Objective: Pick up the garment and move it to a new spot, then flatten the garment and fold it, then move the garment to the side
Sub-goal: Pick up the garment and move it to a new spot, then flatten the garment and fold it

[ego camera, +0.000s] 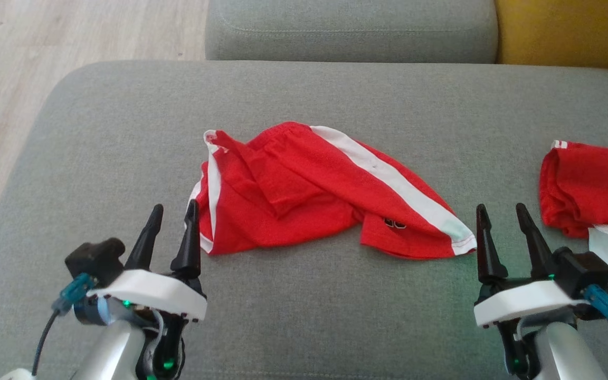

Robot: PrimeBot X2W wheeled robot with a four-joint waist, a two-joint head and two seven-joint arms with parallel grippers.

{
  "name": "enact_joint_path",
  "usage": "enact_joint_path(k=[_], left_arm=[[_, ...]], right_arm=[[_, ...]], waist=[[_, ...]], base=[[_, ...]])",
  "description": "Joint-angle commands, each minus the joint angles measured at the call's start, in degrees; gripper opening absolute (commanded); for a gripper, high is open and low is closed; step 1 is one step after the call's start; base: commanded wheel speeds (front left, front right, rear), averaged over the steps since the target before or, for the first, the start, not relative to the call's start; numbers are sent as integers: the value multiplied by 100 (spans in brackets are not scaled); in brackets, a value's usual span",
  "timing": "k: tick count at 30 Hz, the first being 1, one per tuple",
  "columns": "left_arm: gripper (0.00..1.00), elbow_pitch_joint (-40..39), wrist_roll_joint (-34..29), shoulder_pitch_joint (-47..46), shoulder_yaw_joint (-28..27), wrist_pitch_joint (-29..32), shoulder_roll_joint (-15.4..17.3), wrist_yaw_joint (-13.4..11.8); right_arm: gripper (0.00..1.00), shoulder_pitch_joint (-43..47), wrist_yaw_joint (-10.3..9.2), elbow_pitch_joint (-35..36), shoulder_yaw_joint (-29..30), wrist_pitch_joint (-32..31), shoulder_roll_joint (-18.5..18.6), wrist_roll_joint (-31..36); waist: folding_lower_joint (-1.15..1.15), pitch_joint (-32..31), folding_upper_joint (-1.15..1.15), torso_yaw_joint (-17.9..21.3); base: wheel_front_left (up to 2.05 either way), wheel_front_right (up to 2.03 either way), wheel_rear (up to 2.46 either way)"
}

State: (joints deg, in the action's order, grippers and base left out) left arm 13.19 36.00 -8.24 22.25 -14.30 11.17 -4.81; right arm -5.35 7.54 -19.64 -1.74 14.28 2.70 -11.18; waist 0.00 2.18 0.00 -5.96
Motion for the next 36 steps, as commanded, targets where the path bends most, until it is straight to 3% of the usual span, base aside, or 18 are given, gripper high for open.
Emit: enact_joint_path(k=[1,10,24,35,36], left_arm=[[100,-134,-78,-253,-286,-69,44,44],[100,386,-419,-653,-304,-69,-6,294],[100,1970,-617,-2341,-268,600,-25,-7],[100,2996,-680,-3009,-202,738,58,34],[83,3063,-679,-3044,-188,737,56,60]], right_arm=[[100,-178,-5,166,-169,9,18,-16],[100,-240,-5,171,-236,-1,18,-39],[100,-437,-5,110,-390,17,18,-69],[100,-520,-5,35,-402,44,18,-115],[100,-524,-5,28,-402,47,18,-122]], waist=[[0,19,0,34],[0,143,0,257],[0,519,0,646],[0,634,0,829],[0,636,0,838]], base=[[0,0,0],[0,0,0],[0,0,0],[0,0,0],[0,0,0]])
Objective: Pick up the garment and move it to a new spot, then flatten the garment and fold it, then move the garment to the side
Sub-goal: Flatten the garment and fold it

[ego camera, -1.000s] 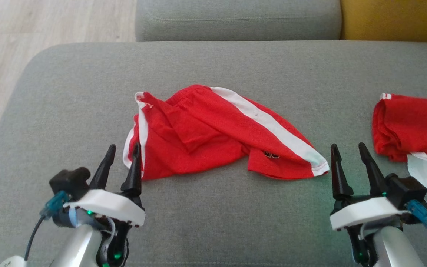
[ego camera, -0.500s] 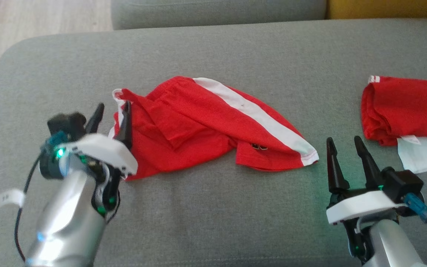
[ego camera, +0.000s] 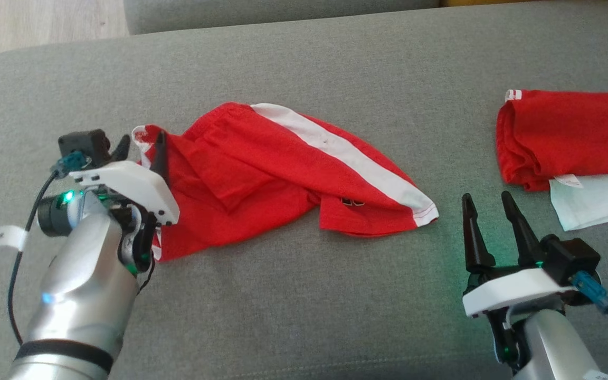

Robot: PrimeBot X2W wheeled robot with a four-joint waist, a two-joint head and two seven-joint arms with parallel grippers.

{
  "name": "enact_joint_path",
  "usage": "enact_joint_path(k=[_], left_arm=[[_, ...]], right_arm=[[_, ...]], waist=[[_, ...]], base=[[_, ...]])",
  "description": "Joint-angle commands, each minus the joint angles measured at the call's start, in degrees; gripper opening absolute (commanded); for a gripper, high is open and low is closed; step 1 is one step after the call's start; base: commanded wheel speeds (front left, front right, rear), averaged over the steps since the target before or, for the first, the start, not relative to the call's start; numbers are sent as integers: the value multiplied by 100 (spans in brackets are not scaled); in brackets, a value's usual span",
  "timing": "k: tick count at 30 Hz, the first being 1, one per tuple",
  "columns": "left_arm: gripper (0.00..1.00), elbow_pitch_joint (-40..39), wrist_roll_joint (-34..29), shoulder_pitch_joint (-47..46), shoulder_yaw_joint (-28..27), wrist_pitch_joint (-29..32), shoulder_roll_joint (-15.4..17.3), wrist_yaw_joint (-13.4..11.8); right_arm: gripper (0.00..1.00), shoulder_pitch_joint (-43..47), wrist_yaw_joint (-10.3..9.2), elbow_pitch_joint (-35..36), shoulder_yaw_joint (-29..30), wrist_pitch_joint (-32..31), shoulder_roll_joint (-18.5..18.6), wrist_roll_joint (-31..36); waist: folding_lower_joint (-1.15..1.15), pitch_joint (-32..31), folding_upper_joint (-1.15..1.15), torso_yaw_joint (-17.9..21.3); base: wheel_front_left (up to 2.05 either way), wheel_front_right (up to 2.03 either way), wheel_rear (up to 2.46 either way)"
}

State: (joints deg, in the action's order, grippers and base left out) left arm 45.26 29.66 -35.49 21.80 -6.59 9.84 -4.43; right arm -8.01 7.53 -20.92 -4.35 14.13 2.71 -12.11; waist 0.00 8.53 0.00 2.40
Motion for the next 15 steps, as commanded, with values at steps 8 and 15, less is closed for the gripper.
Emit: enact_joint_path(k=[8,15], left_arm=[[0,-103,-188,-403,179,-266,61,315],[0,-928,-490,-316,732,-214,-257,376]], right_arm=[[100,-240,-4,89,-71,77,17,-46],[100,-208,-4,48,16,81,17,-37]], waist=[[0,-95,0,-29],[0,-287,0,-135]], base=[[0,0,0],[0,0,0]])
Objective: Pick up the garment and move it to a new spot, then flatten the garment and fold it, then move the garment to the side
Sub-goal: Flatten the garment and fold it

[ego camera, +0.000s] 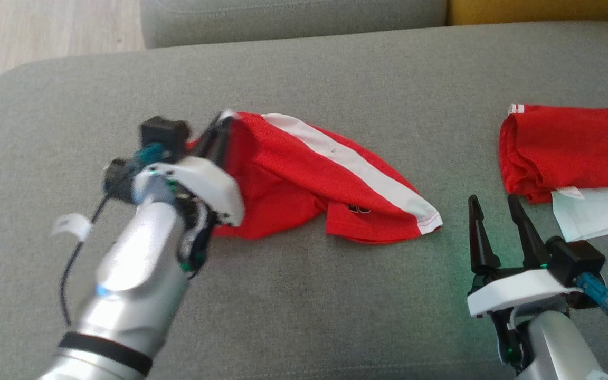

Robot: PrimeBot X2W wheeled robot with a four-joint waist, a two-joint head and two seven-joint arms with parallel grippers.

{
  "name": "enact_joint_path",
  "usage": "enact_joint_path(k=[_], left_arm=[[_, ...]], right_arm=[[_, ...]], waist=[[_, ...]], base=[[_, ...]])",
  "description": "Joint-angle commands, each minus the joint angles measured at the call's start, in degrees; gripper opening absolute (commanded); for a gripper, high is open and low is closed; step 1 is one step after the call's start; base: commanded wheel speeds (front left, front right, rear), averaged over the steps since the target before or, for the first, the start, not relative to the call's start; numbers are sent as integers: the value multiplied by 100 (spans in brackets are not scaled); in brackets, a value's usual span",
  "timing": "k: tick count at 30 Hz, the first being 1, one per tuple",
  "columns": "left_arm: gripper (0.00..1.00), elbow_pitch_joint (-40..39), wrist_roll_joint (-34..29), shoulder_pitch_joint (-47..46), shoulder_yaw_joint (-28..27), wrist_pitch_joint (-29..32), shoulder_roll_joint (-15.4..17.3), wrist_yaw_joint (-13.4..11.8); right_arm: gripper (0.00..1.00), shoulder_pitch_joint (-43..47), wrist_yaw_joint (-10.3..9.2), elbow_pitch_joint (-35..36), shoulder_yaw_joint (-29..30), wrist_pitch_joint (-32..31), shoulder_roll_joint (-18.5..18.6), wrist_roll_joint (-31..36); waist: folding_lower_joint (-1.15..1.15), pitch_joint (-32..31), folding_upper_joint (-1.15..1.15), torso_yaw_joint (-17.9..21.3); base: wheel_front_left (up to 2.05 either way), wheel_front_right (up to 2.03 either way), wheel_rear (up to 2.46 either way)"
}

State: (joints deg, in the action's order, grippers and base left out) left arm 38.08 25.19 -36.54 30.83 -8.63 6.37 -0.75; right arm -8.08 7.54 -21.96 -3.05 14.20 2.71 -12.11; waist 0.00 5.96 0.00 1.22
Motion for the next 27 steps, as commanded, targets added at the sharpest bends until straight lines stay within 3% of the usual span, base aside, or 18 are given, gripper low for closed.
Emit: enact_joint_path(k=[1,9,14,20,27], left_arm=[[0,-377,-76,-199,-95,22,39,-5],[0,-1722,-113,-268,579,387,-305,-225],[0,-2160,60,-477,1177,481,-344,-568],[0,-2105,478,-608,2140,509,-347,-1028],[2,-1615,916,-581,2968,444,-348,-1127]], right_arm=[[100,-199,-5,148,-117,75,17,-42],[100,-216,-5,139,-162,78,17,-71],[100,-286,-5,145,-266,79,17,-125],[100,-365,-5,181,-359,79,17,-210],[100,-406,-5,202,-406,79,17,-251]], waist=[[0,-53,0,-23],[0,-150,0,63],[0,-155,0,302],[0,-92,0,647],[0,22,0,883]], base=[[0,0,0],[0,0,0],[0,0,0],[0,0,0],[0,0,0]])
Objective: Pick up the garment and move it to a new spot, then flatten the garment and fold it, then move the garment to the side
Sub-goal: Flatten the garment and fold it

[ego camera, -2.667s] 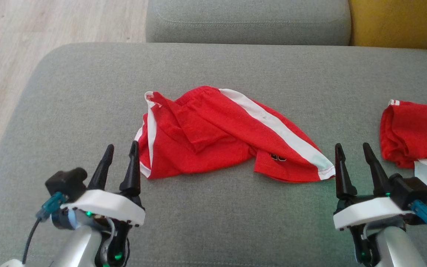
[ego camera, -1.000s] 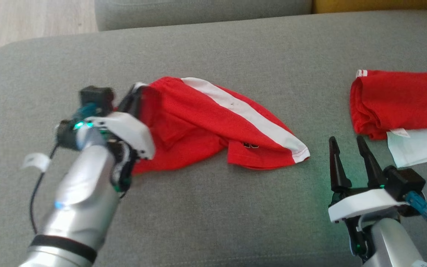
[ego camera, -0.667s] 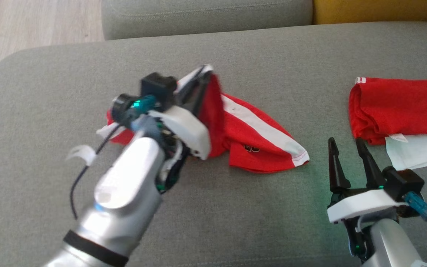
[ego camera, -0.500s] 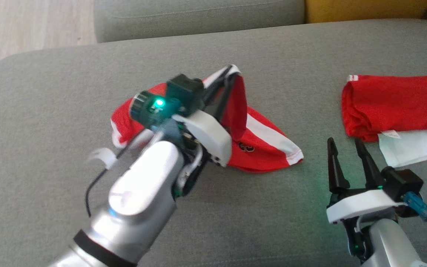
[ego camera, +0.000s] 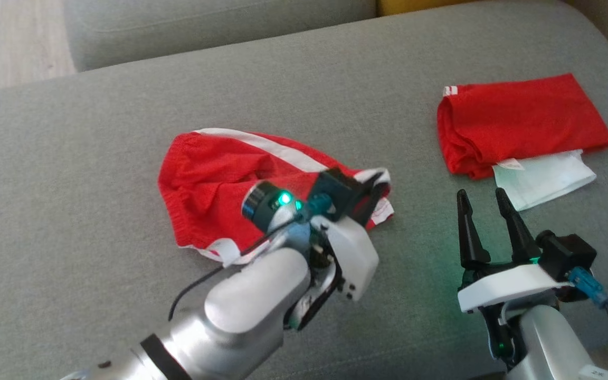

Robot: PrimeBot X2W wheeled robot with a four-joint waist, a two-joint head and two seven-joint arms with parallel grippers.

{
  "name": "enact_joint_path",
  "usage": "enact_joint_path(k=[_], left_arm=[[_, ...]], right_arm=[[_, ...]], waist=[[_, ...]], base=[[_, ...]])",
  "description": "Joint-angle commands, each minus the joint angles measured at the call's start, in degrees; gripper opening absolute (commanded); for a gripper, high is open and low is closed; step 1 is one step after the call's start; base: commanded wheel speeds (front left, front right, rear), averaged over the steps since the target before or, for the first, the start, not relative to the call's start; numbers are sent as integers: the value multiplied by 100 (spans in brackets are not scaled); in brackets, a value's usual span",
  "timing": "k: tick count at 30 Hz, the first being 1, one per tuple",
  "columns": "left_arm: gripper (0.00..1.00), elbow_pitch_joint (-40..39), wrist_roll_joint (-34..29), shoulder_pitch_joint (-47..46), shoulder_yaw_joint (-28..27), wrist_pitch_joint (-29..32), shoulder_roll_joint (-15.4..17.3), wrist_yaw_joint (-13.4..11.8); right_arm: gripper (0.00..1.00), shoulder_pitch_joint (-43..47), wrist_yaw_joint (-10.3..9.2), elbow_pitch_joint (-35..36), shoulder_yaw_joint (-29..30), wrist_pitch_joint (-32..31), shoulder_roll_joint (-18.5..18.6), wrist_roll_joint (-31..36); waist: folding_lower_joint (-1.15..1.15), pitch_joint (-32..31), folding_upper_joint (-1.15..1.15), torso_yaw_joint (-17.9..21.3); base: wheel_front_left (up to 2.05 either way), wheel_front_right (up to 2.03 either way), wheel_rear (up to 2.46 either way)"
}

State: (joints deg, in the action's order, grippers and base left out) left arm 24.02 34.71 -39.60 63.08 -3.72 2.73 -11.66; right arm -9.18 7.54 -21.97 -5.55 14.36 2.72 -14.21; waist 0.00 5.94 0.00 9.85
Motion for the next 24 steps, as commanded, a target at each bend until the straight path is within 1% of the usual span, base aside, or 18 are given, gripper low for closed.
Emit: enact_joint_path(k=[1,2,3,6,10,15,18,20,24], left_arm=[[41,-111,18,-275,-125,-59,16,-27],[88,-8,63,-276,13,-57,16,-5],[100,75,121,-276,136,-66,16,30],[100,309,251,-306,447,-94,15,94],[100,455,403,-365,706,-154,15,164],[100,459,690,-406,678,-476,15,38],[100,507,893,-376,378,-783,17,-104],[100,496,1016,-307,58,-957,121,-177],[100,219,1222,16,-657,-1104,658,-212]], right_arm=[[100,-299,-5,202,-158,63,16,-42],[100,-301,-5,202,-157,63,16,-43],[100,-302,-5,201,-154,63,16,-43],[100,-294,-5,197,-134,63,16,-33],[100,-277,-5,166,-102,63,16,3],[100,-247,-5,159,-24,63,16,54],[100,-197,-5,178,78,63,16,111],[100,-142,-5,187,167,63,16,158],[100,1,-5,203,325,63,16,243]], waist=[[0,38,0,39],[0,50,0,52],[0,60,0,60],[0,78,0,45],[0,62,0,-75],[0,-27,0,-306],[0,-89,0,-482],[0,-152,0,-620],[0,-285,0,-896]], base=[[0,0,0],[0,0,0],[0,0,0],[0,0,0],[0,0,0],[0,0,0],[0,0,0],[0,0,0],[0,0,0]])
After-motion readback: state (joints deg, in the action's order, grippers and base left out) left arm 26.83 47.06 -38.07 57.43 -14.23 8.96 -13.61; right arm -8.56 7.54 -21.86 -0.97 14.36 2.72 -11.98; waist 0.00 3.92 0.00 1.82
